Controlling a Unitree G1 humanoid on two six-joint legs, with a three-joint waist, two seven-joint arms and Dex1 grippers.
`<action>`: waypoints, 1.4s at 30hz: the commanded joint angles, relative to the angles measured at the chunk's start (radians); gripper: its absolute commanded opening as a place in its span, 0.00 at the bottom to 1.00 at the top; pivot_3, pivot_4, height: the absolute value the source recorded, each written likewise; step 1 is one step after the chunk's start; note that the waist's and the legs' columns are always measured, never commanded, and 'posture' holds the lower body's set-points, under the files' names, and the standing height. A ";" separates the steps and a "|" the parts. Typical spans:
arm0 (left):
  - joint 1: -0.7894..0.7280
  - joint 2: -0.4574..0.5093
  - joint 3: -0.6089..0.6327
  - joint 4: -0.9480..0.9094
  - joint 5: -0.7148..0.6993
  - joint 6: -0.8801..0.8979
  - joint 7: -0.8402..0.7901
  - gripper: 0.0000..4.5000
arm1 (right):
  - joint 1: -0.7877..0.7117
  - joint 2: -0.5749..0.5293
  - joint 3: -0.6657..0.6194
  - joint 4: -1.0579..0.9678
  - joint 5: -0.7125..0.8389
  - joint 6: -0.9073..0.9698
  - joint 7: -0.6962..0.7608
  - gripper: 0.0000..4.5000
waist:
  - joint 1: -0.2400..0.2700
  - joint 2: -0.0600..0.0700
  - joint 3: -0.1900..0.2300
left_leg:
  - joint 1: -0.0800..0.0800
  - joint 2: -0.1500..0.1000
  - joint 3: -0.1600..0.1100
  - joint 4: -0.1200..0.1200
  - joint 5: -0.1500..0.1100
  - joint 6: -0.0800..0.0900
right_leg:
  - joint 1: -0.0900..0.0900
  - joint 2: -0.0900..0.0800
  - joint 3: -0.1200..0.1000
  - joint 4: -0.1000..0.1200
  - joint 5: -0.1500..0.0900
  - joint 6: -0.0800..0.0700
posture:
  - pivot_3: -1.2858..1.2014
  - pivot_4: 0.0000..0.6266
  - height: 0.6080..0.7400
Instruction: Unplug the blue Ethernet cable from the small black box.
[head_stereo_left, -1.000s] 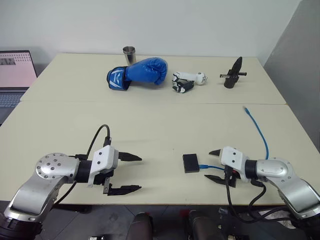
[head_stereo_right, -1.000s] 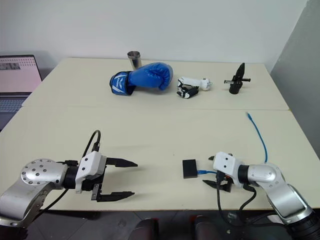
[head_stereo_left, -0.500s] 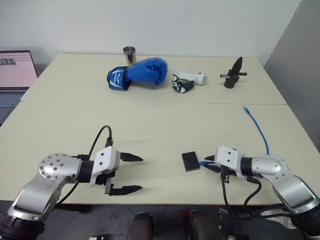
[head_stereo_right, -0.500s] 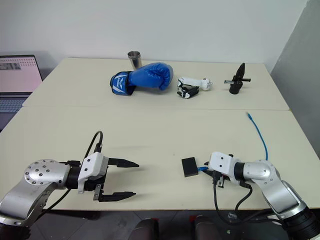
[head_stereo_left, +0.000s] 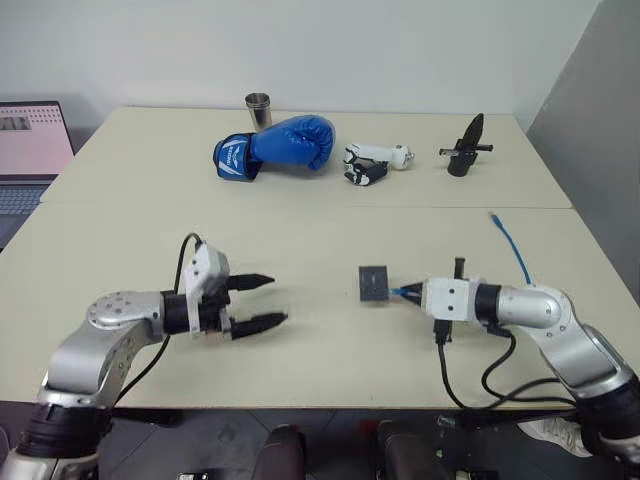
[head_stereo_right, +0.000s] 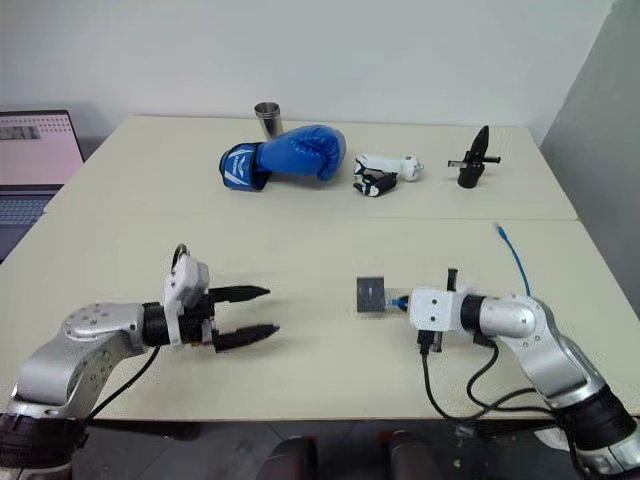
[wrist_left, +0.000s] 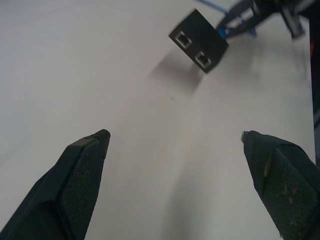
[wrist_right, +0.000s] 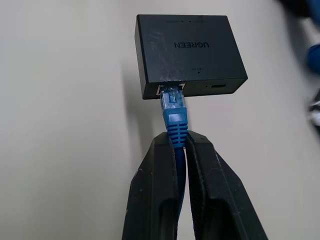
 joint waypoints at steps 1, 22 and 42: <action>-0.060 -0.038 0.079 -0.008 -0.168 0.176 0.073 1.00 | -0.056 0.031 0.002 0.010 -0.054 -0.111 -0.054 0.00 | 0.000 0.000 0.000 | 0.000 0.000 0.000 0.000 0.000 0.000 | 0.000 0.000 0.000 0.000 0.000 0.000 | 0.52 0.24 1.00; -0.193 -0.149 0.094 0.029 -0.385 0.403 0.146 1.00 | -0.175 0.124 0.022 -0.026 -0.111 -0.243 -0.059 0.00 | 0.002 0.000 0.000 | 0.000 -0.001 -0.001 0.000 0.000 -0.001 | 0.000 -0.001 0.000 0.001 0.003 -0.005 | 0.52 0.24 1.00; -0.217 -0.146 0.065 0.038 -0.364 0.404 0.109 0.44 | -0.171 0.137 0.030 -0.020 -0.128 -0.297 -0.050 0.00 | 0.002 0.000 0.000 | 0.000 -0.001 -0.001 0.000 0.000 -0.001 | 0.000 -0.001 0.000 0.001 0.003 -0.006 | 0.52 0.24 1.00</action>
